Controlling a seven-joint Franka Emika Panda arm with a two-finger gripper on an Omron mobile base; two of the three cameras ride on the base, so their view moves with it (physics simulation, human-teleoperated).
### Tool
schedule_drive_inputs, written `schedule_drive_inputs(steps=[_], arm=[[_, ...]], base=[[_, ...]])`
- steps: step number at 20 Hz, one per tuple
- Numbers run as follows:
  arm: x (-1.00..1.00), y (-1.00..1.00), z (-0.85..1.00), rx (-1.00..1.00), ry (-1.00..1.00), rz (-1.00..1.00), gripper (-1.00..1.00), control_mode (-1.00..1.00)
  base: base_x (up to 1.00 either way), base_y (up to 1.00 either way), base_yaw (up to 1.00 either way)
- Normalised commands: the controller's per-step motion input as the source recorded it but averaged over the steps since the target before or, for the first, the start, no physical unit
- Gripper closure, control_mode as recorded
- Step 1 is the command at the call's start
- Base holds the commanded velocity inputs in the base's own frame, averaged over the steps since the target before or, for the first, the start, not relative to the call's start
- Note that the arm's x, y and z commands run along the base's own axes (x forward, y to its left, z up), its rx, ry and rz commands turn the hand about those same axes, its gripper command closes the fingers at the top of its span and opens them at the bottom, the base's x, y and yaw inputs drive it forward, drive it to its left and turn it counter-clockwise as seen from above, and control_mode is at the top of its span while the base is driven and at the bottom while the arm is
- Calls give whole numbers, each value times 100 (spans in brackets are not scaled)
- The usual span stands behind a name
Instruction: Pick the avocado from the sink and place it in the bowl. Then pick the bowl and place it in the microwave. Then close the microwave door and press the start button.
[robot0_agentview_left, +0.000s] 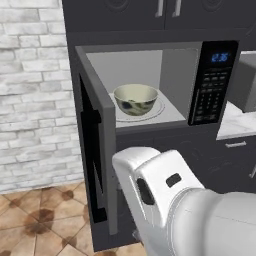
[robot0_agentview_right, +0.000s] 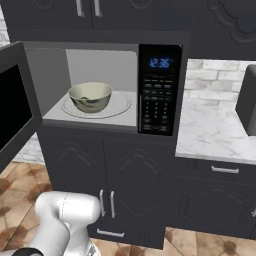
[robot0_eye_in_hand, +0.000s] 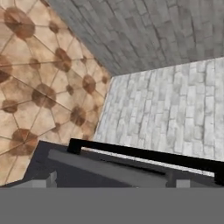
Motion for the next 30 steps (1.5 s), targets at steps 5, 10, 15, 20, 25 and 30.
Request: schedule_drive_inputs(steps=[5, 10, 15, 20, 25, 30], arm=[[100, 37, -79, -4, 4, -5, -100, -100], [84, 58, -69, -8, 1, -4, -100, -100], [49, 67, -51, -9, 0, -4, -100, -100], [50, 33, -26, -4, -1, -10, -100, -100], [41, 1, -1, 0, -1, -20, -100, -100], [12, -40, 0, 0, -1, -23, -100, -100]], base=[[0, 0, 0], [0, 0, 0], [0, 0, 0], [0, 0, 0], [0, 0, 0], [0, 0, 0]])
